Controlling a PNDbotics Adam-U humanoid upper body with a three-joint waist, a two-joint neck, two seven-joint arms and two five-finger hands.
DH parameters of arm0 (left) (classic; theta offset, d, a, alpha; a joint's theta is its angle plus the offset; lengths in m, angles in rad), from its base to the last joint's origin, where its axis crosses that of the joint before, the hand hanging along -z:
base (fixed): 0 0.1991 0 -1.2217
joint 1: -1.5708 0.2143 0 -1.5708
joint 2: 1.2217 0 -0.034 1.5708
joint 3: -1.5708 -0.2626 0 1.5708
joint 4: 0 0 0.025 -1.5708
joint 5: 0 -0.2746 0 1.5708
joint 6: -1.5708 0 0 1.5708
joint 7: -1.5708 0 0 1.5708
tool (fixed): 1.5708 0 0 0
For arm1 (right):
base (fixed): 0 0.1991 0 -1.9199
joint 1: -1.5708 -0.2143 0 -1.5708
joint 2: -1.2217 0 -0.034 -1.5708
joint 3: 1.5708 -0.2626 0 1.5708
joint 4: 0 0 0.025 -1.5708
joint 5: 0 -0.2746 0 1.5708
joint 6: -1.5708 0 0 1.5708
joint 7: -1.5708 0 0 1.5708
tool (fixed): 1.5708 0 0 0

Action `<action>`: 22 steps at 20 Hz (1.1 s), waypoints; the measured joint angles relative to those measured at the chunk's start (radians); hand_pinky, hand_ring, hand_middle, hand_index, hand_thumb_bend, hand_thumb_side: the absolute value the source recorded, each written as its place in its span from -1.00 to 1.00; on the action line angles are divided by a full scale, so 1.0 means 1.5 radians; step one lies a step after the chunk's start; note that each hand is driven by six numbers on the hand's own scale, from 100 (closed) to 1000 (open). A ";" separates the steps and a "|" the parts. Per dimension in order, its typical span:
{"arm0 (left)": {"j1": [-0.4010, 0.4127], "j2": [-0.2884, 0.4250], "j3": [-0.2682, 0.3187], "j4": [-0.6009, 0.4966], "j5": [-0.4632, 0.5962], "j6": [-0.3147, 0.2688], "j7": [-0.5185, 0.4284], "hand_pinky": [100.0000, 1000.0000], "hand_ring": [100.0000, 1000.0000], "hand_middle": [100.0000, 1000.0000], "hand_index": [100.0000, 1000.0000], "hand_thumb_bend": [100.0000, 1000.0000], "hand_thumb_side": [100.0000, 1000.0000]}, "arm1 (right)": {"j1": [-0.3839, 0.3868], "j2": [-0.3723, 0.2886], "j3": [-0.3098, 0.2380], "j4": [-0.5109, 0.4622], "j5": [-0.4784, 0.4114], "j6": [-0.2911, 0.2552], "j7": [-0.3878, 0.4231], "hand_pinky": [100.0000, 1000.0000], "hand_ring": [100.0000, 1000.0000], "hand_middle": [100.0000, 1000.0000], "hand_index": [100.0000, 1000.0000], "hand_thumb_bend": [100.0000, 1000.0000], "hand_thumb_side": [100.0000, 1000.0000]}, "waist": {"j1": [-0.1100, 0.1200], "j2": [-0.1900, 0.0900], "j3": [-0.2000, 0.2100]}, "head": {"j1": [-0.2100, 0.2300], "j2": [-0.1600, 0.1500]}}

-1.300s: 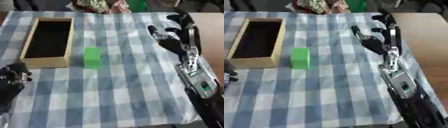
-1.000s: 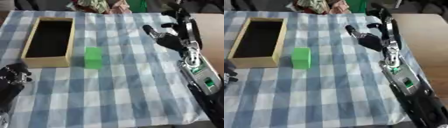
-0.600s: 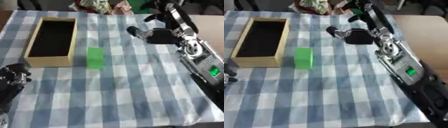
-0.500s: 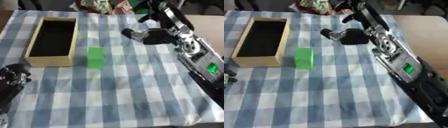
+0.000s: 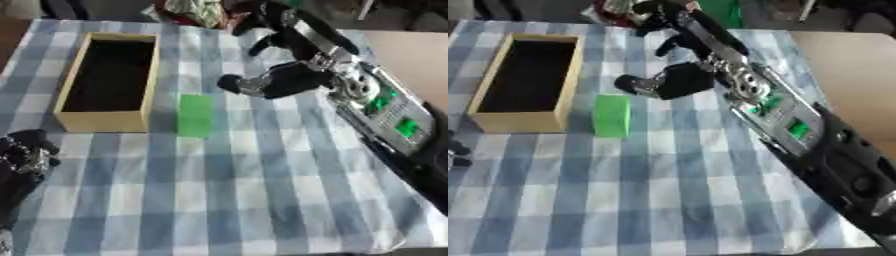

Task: Pick up objects on the table and place them in the box.

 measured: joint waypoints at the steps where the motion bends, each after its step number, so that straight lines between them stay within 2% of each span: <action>1: 0.000 0.000 0.000 0.000 0.000 0.000 0.000 -0.01 0.09 -0.10 0.25 -1.00 -0.76 | -0.009 0.006 0.016 0.013 0.000 0.002 0.010 0.28 0.76 0.35 0.79 0.12 -0.78 | 0.000 0.000 0.000 | -0.001 0.000; 5: 0.000 0.000 -0.001 0.000 0.000 0.000 -0.001 -0.01 0.09 -0.10 0.25 -1.00 -0.76 | -0.030 0.039 0.072 0.074 0.019 -0.003 0.051 0.29 0.76 0.36 0.79 0.12 -0.78 | 0.002 0.000 0.000 | -0.001 0.000; 8: 0.000 0.000 -0.001 0.000 0.000 -0.001 -0.001 -0.01 0.09 -0.10 0.25 -1.00 -0.76 | -0.041 0.068 0.086 0.127 0.050 -0.019 0.084 0.30 0.76 0.36 0.79 0.12 -0.78 | 0.004 0.000 -0.001 | -0.002 0.000; 11: 0.000 0.000 -0.002 0.000 0.000 -0.001 -0.001 -0.01 0.09 -0.10 0.25 -1.00 -0.76 | -0.051 0.094 0.085 0.176 0.084 -0.039 0.119 0.32 0.79 0.39 0.79 0.12 -0.77 | 0.004 0.002 -0.001 | -0.003 0.000; 14: 0.000 0.000 -0.002 0.000 0.001 -0.001 -0.001 -0.01 0.09 -0.10 0.25 -1.00 -0.77 | -0.059 0.113 0.076 0.210 0.121 -0.056 0.146 0.45 0.91 0.50 0.80 0.12 -0.73 | 0.004 0.003 0.000 | -0.004 0.000; 16: 0.000 0.000 -0.002 0.000 0.001 -0.001 -0.001 -0.01 0.09 -0.10 0.25 -1.00 -0.76 | -0.061 0.120 0.071 0.223 0.146 -0.063 0.153 0.58 1.00 0.60 0.82 0.12 -0.72 | 0.004 0.003 0.000 | -0.004 0.000; 22: 0.000 0.000 -0.002 0.000 0.001 -0.001 -0.001 -0.01 0.09 -0.10 0.25 -1.00 -0.77 | -0.062 0.126 0.058 0.230 0.216 -0.070 0.156 0.72 1.00 0.67 0.83 0.12 -0.68 | 0.003 0.003 0.000 | -0.004 0.000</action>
